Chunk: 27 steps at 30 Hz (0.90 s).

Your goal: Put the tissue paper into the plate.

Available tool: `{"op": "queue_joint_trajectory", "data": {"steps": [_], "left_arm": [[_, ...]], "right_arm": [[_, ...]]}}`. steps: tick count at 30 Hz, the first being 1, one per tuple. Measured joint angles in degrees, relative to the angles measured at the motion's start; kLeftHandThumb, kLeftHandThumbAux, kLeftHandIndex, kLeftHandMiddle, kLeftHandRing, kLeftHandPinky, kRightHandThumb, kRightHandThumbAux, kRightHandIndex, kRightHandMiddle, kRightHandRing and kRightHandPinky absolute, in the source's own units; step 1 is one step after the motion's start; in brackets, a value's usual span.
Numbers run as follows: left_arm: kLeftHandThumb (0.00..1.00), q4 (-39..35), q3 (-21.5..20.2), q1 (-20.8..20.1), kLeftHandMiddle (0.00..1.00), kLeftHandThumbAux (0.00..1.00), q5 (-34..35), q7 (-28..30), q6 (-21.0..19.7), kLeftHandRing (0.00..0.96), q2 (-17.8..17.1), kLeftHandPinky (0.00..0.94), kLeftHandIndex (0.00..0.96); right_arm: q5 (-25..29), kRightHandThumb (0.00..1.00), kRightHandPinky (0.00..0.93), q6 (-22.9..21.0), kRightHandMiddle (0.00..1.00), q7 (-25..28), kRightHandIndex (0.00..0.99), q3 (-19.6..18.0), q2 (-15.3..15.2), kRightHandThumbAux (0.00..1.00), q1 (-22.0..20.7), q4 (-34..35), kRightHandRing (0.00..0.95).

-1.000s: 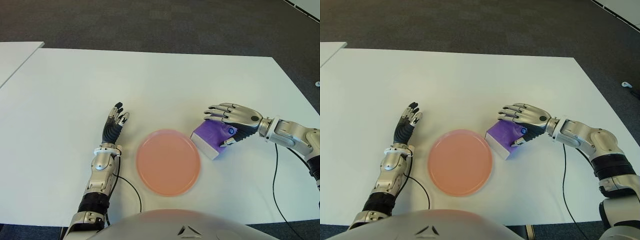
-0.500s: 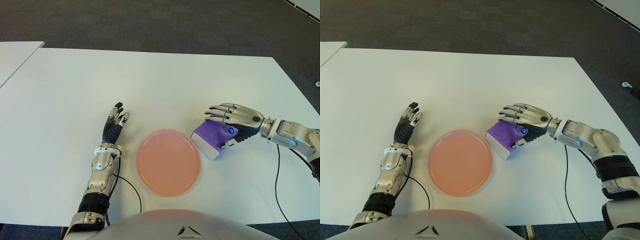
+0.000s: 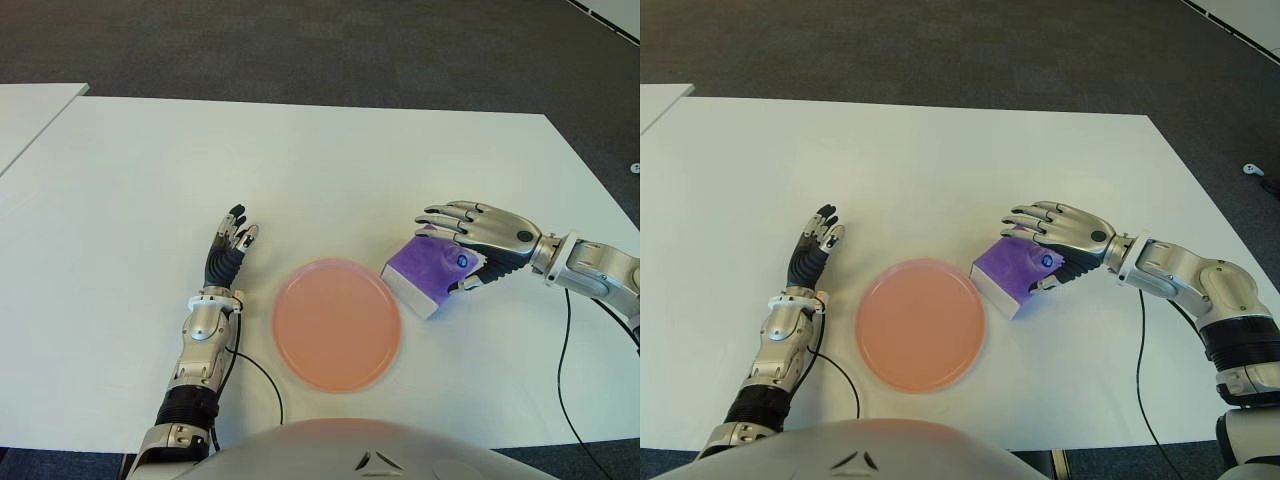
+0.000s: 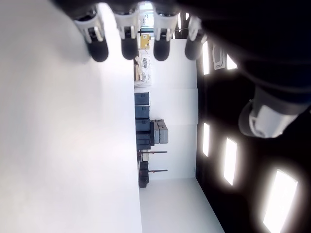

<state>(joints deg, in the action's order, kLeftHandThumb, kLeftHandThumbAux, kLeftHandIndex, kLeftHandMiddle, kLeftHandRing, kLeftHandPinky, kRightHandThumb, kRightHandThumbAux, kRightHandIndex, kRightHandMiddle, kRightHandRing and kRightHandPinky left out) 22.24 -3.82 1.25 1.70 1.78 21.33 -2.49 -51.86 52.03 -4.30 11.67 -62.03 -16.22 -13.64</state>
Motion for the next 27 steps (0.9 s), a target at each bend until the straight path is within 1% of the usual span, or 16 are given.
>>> {"op": "queue_joint_trajectory", "data": {"steps": [13,27], "left_arm": [[0.0,0.46,0.17,-0.13,0.0,0.462,-0.06,0.0,0.3,0.0,-0.03,0.0,0.0],[0.0,0.3,0.13,-0.13,0.0,0.474,-0.06,0.0,0.42,0.0,-0.01,0.0,0.0]], "right_arm": [[0.38,0.371,0.0,0.14,0.0,1.21,0.0,-1.29,-1.1,0.259,0.68,1.36,0.0],[0.53,0.395,0.0,0.35,0.0,2.4,0.0,-1.38,-1.17,0.239,0.91,2.03,0.0]]}}
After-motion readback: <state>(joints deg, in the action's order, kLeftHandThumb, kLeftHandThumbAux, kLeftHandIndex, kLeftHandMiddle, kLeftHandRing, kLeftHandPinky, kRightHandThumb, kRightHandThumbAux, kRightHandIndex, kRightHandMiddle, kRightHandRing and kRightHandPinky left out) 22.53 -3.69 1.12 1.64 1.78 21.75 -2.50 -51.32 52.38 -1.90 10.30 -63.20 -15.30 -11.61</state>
